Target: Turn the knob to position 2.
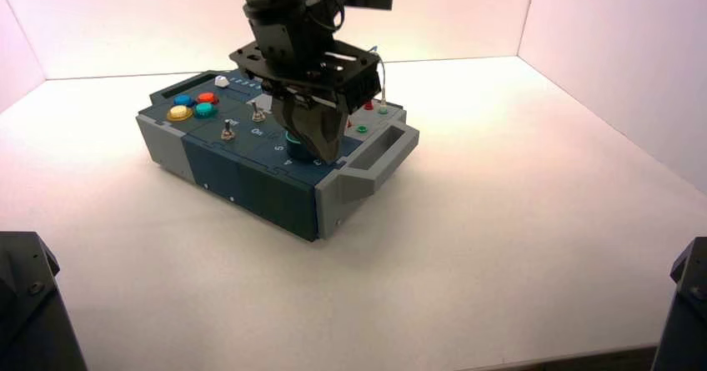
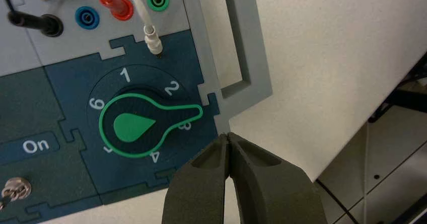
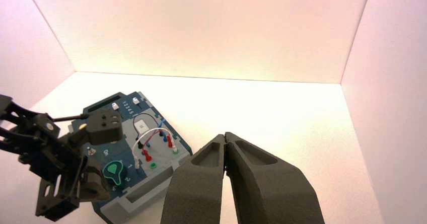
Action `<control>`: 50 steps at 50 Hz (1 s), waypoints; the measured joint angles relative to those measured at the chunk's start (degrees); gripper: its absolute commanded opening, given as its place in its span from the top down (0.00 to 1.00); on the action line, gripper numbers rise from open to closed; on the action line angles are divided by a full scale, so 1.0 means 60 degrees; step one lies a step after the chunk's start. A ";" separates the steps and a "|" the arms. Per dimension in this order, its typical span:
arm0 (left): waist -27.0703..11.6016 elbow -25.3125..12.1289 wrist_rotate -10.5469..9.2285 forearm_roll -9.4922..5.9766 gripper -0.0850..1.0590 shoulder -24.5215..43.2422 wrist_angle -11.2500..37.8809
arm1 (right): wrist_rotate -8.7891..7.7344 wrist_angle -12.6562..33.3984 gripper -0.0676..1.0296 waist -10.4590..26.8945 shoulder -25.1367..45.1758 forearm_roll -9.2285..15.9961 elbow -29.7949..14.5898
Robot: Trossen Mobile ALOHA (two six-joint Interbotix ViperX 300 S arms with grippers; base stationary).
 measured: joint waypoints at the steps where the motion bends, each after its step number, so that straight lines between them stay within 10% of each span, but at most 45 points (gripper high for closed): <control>1: 0.0000 0.0000 0.0000 0.0000 0.95 0.0015 0.0000 | 0.0000 0.0000 0.96 -0.0015 0.0000 0.0000 0.0000; 50: 0.0352 -0.0542 0.0205 0.0410 0.95 0.0469 -0.0132 | 0.0000 0.0000 0.96 -0.0015 0.0000 0.0000 0.0000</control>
